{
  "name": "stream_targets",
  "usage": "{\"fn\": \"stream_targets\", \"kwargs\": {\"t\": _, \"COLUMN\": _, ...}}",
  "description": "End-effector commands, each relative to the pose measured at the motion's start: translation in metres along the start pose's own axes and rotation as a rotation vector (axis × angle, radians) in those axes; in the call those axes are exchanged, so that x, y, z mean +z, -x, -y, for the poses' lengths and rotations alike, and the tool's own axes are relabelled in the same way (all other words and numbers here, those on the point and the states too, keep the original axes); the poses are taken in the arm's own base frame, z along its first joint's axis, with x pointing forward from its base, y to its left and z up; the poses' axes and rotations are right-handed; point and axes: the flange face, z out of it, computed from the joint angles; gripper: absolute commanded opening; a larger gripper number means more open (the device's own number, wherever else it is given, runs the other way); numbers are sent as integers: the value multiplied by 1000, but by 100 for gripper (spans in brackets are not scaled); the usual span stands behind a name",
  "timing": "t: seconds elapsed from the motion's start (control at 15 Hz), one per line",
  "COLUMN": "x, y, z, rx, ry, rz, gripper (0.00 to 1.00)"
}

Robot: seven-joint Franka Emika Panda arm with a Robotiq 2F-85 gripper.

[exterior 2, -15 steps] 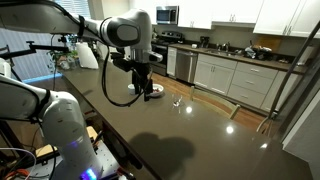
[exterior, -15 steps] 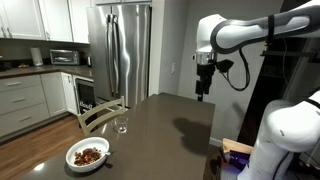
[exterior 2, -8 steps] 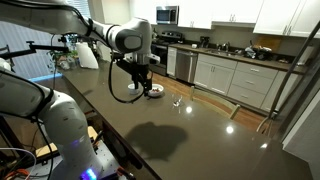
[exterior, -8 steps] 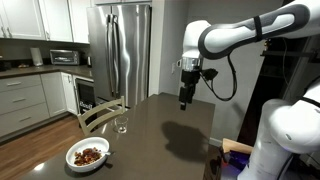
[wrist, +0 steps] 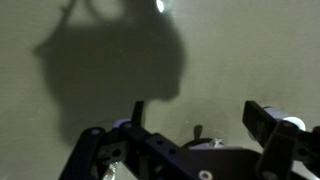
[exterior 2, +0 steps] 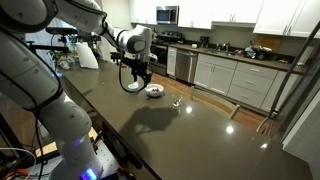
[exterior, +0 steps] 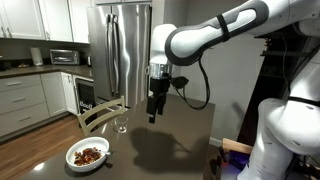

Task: Pick up the spoon, scoop some contents from the bowl and put them in the white cup.

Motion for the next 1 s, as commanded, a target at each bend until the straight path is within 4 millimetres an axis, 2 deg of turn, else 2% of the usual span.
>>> {"fn": "stream_targets", "kwargs": {"t": 0.0, "x": 11, "y": -51, "z": 33, "rx": -65, "ry": -68, "rz": 29, "gripper": 100}}
{"fn": "stream_targets", "kwargs": {"t": 0.2, "x": 20, "y": -83, "z": 63, "rx": -112, "ry": -109, "rz": 37, "gripper": 100}}
{"fn": "stream_targets", "kwargs": {"t": 0.53, "x": 38, "y": -122, "z": 106, "rx": -179, "ry": -159, "rz": 53, "gripper": 100}}
{"fn": "stream_targets", "kwargs": {"t": 0.73, "x": 48, "y": -137, "z": 125, "rx": -200, "ry": -200, "rz": 68, "gripper": 100}}
{"fn": "stream_targets", "kwargs": {"t": 0.93, "x": 59, "y": -147, "z": 132, "rx": -191, "ry": -250, "rz": 77, "gripper": 100}}
